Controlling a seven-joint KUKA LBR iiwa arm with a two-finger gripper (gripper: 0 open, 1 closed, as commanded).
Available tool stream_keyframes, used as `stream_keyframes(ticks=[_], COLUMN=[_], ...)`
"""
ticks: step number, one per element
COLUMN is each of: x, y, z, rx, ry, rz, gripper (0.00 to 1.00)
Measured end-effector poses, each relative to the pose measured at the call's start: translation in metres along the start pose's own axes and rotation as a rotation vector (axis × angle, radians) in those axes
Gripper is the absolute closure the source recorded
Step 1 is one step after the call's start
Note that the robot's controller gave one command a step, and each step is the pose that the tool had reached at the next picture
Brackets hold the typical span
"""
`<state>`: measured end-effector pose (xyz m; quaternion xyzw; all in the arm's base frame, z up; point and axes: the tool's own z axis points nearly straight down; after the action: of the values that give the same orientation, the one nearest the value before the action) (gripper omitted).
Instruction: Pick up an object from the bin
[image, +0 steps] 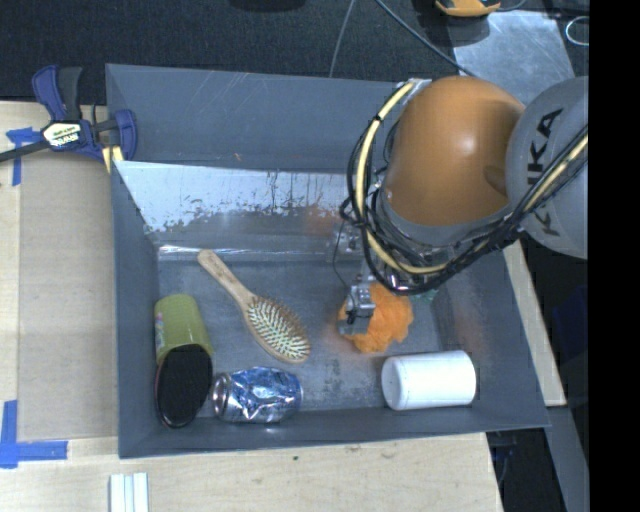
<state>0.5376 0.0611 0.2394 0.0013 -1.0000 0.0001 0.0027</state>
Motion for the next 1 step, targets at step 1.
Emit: stream_keyframes(ticks=[1], x=[-0.0335], y=[-0.0632], z=[0.0223], rx=[0.001], ry=[-0.005], rz=[-0.046], gripper=[0.00])
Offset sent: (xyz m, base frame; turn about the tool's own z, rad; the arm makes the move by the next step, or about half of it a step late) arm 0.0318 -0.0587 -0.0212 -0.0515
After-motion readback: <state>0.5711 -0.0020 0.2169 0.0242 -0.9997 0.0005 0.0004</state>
